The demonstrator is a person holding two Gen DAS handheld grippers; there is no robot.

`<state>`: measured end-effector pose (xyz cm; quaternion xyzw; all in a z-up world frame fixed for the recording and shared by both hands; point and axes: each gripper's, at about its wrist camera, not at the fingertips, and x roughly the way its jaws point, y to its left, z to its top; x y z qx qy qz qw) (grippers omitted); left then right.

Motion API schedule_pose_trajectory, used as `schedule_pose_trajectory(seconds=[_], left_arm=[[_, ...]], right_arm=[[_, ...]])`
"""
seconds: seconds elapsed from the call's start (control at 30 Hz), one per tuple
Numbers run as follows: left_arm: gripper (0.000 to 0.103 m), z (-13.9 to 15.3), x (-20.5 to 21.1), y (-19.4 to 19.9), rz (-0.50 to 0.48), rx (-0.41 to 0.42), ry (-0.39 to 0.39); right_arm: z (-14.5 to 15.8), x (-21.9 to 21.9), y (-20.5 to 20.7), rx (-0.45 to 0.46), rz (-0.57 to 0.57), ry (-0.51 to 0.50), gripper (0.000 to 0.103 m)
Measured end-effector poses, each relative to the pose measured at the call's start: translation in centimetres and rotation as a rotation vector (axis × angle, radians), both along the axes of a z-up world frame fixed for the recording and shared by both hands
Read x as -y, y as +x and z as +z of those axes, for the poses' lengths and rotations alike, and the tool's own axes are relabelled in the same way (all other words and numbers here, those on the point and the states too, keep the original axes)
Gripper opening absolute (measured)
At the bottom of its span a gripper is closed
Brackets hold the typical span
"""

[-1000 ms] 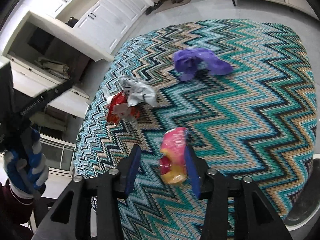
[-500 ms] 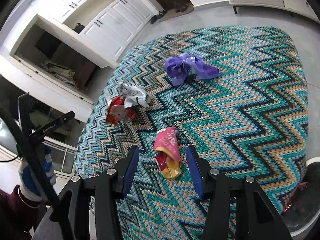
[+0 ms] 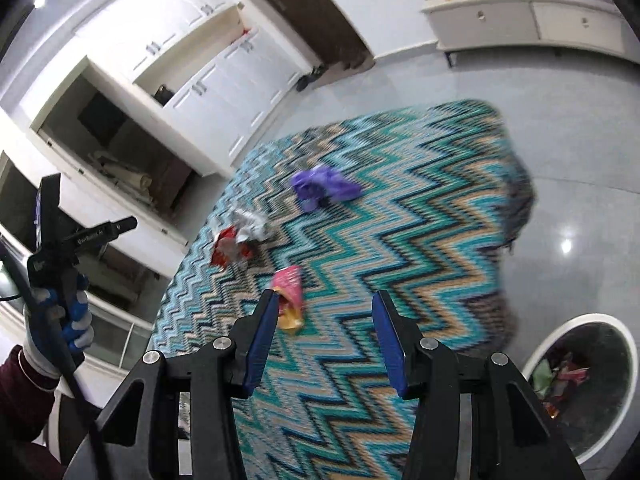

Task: Collect trash
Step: 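Carry the pink wrapper over the rug with the right tool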

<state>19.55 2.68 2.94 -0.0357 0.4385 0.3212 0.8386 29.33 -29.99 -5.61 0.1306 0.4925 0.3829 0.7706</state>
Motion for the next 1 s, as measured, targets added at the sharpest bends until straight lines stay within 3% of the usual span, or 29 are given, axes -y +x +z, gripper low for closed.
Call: schedule_pose_trajectory(seconds=[0.1,0.2,0.47,0.67,0.8,0.93,1.0], left_arm=[[0.059,-1.6,1.3,2.2,-0.075,0.049,-0.008],[0.059,-3.0,2.4,4.1,-0.147,0.108,0.059],[0.059,-2.5,4.8,8.4,-0.300,0.365,0.086],[0.059,-3.5,6.0,11.9,-0.421,0.409,-0.003],[0.059,-3.6,6.4,12.2,-0.484,0.382,0.002],[0.059,-2.2,5.6,8.5,-0.554,0.398,0.066],[0.059,-1.5,4.1,7.2,-0.570,0.371,0.055]], right_arm=[[-0.6,2.3,-0.4,0.055,-0.059,0.010,0.049],[-1.1,4.7,-0.9,0.134,-0.130,0.016,0.050],[-1.4,10.7,-2.7,0.367,-0.350,0.079,0.053],[-0.1,12.7,-4.3,0.551,-0.439,0.097,0.055],[3.7,12.2,-5.7,0.706,-0.451,0.098,0.055],[9.5,9.8,-9.7,0.831,-0.436,0.092,0.055],[12.2,8.5,-12.2,0.852,-0.432,0.063,0.058]])
